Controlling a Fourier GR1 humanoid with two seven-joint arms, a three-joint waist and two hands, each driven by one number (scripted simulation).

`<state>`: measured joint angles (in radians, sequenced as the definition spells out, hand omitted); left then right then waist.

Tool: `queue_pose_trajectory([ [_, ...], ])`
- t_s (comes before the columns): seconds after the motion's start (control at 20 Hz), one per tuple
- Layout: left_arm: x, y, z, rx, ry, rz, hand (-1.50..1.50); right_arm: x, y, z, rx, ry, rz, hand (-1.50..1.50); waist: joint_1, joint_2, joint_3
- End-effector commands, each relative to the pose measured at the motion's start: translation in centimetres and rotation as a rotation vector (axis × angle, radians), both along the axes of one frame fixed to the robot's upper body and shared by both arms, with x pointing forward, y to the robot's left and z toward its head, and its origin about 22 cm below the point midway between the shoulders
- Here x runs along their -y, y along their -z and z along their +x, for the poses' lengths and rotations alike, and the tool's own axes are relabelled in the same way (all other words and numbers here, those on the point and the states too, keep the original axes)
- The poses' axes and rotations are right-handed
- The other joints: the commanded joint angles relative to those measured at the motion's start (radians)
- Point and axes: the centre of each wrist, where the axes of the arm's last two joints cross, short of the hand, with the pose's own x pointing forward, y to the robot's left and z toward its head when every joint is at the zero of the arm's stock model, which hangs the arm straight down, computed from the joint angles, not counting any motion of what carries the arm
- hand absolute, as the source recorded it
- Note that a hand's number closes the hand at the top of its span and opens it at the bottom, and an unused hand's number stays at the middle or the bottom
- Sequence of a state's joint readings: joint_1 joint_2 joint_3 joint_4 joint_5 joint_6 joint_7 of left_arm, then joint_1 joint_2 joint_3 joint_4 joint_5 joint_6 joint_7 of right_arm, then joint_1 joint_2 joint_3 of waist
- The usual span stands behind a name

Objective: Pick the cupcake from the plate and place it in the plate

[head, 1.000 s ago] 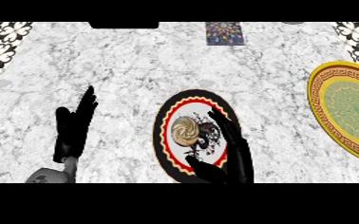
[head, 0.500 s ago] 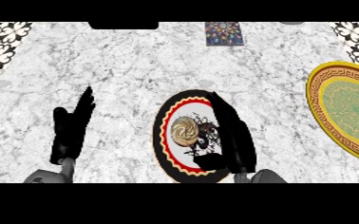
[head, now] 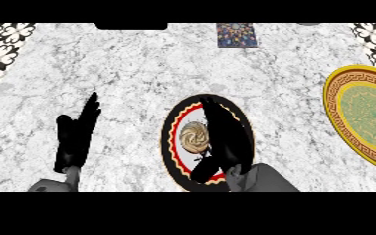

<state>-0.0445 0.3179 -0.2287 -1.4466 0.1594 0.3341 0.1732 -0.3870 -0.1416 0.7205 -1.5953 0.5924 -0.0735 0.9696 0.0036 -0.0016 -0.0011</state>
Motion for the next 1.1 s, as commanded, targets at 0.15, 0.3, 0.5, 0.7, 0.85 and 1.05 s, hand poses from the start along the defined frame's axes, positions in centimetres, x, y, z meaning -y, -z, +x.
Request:
queue_pose_trajectory([
  [0.15,0.9,-0.4,2.8,-0.011,0.008,-0.012,0.00,-2.3,-1.0,-0.6,-0.075,0.006,-0.042,-1.50,-0.008,0.002,0.001],
  [0.3,0.5,0.2,-0.9,-0.009,-0.008,-0.003,0.00,-0.8,-0.1,0.9,-0.100,-0.004,-0.036,-1.50,0.000,0.001,0.001],
  [0.5,-0.3,0.7,-0.5,0.001,-0.018,-0.006,0.00,-2.1,0.8,1.7,-0.097,-0.027,-0.044,-1.50,0.003,0.002,0.001],
  [0.7,0.5,-2.2,0.8,-0.005,0.006,0.004,0.00,-1.6,0.8,1.3,-0.109,-0.012,-0.037,-1.50,0.000,0.001,0.001],
  [0.85,0.2,0.2,0.3,-0.009,0.008,-0.003,0.00,-2.5,2.3,2.0,-0.113,-0.016,-0.033,-1.50,0.002,0.002,0.001],
  [1.05,0.4,-0.4,0.2,0.009,-0.005,-0.003,0.00,-3.2,1.9,2.8,-0.119,0.003,-0.039,-1.50,0.004,0.002,0.001],
])
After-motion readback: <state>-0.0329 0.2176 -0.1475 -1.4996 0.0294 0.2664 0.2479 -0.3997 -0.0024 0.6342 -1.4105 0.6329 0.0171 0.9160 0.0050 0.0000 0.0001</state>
